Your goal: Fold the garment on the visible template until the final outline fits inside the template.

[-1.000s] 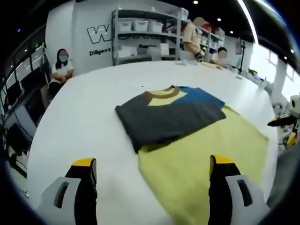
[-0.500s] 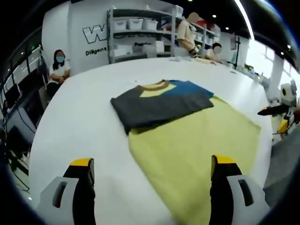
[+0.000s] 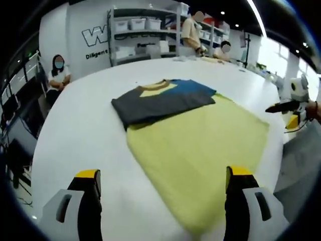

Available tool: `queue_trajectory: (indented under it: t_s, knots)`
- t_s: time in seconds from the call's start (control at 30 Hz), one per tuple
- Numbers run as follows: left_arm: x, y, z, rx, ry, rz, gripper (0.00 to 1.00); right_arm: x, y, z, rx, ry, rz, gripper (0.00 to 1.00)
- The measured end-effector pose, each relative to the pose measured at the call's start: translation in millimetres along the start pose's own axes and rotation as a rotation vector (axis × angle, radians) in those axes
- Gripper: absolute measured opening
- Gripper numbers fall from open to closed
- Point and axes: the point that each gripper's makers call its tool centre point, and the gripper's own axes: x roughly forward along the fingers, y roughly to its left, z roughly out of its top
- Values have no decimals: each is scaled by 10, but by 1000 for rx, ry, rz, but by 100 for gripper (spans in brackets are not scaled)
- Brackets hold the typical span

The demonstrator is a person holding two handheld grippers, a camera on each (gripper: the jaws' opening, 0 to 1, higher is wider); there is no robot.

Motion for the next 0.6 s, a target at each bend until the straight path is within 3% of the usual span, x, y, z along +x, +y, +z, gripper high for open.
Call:
queue_trajectory:
  t_s: [0.23, 0.6]
  knots:
    - [-68, -108, -133, -27, 11, -17, 99, 19, 12, -5, 5, 1, 1, 99]
    - [-191, -229, -323, -17, 50, -6, 90, 62, 10, -22, 3, -7, -1, 94]
